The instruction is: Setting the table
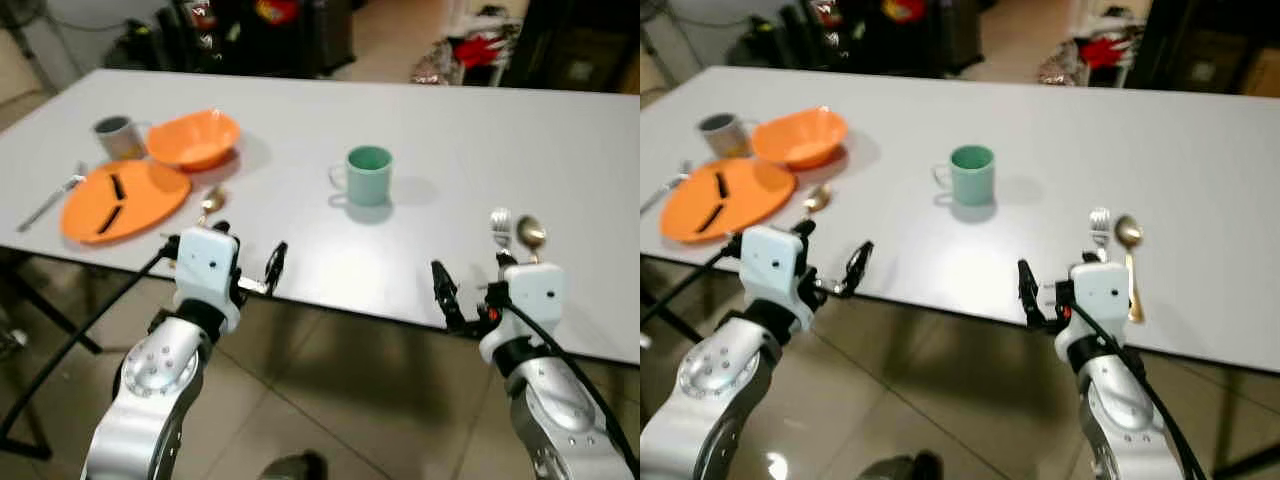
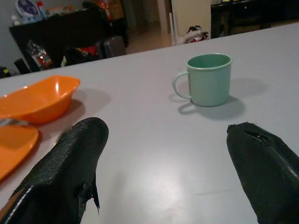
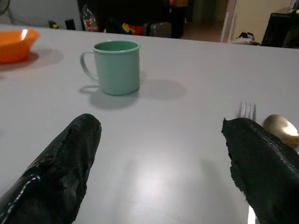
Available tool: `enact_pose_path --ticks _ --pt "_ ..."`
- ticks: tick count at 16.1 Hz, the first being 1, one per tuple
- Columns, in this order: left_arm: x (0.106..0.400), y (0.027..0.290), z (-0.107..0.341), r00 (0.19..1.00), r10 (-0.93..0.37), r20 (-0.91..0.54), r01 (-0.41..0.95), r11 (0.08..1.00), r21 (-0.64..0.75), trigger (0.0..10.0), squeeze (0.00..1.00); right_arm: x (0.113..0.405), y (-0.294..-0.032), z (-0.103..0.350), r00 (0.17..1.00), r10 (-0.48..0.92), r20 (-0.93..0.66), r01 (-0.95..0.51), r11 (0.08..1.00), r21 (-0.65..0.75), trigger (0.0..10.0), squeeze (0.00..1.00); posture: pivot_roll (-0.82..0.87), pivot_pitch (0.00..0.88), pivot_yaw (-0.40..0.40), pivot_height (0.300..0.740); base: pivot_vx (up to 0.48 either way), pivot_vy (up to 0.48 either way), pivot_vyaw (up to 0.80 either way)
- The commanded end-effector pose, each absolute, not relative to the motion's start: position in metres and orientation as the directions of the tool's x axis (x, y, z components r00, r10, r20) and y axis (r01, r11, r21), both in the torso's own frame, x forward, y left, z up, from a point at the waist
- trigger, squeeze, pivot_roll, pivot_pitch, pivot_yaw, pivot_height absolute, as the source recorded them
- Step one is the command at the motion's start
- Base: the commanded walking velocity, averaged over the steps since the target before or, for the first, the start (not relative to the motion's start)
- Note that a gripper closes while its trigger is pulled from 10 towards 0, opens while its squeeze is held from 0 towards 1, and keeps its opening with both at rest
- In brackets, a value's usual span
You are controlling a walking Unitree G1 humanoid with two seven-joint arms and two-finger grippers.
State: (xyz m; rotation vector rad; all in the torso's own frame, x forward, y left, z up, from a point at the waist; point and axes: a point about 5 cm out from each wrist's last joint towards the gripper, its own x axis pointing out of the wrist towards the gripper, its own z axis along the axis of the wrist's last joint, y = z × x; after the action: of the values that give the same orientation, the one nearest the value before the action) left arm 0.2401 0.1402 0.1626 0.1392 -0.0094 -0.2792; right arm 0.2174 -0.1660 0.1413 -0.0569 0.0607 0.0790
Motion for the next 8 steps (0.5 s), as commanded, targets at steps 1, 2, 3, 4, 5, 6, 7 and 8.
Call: enact_pose_path --ticks 1,2,3,4,5,6,7,8 --pt "0.243 0.143 0.163 0.964 -0.264 -0.009 0.262 0.951 0.164 10.0 0.00 0.215 -0.166 0.135 0.993 0.061 -0.099 -0.065 0.997 -0.036 10.0 1.00 -0.08 0.066 0.108 0.740 0.000 0.352 0.00" --pt "0.244 0.144 0.161 0.964 -0.265 -0.020 0.265 0.951 0.157 10.0 0.00 0.214 -0.165 0.133 0.990 0.056 -0.131 -0.056 0.998 -0.001 10.0 1.00 -0.08 0.066 0.113 0.740 0.000 0.364 0.00" --pt "0.244 0.144 0.161 0.964 -0.266 -0.022 0.266 0.951 0.155 10.0 0.00 0.213 -0.166 0.133 0.989 0.056 -0.137 -0.056 0.998 0.006 10.0 1.00 -0.08 0.070 0.112 0.740 0.000 0.368 0.00" --pt "0.243 0.144 0.161 0.962 -0.273 -0.024 0.273 0.950 0.152 10.0 0.00 0.212 -0.166 0.131 0.987 0.058 -0.153 -0.060 0.998 -0.007 10.0 1.00 -0.08 0.066 0.107 0.740 0.000 0.375 0.00" --pt "0.243 0.143 0.161 0.962 -0.273 -0.023 0.274 0.950 0.152 10.0 0.00 0.212 -0.166 0.130 0.986 0.055 -0.157 -0.054 0.999 0.006 10.0 1.00 -0.07 0.065 0.099 0.740 0.000 0.371 0.00" --pt "0.243 0.145 0.162 0.964 -0.265 -0.019 0.265 0.952 0.152 10.0 0.00 0.213 -0.162 0.130 0.985 0.072 -0.155 -0.067 0.997 0.032 10.0 1.00 -0.07 0.062 0.092 0.740 0.000 0.371 0.00" --pt "0.242 0.147 0.162 0.967 -0.253 -0.021 0.253 0.955 0.155 10.0 0.00 0.214 -0.157 0.131 0.984 0.093 -0.152 -0.087 0.995 0.044 10.0 1.00 -0.06 0.060 0.087 0.740 0.000 0.371 0.00" --pt "0.241 0.149 0.161 0.969 -0.246 -0.024 0.246 0.956 0.158 10.0 0.00 0.216 -0.153 0.132 0.982 0.113 -0.151 -0.106 0.993 0.054 10.0 1.00 -0.07 0.058 0.087 0.740 0.000 0.375 0.00"
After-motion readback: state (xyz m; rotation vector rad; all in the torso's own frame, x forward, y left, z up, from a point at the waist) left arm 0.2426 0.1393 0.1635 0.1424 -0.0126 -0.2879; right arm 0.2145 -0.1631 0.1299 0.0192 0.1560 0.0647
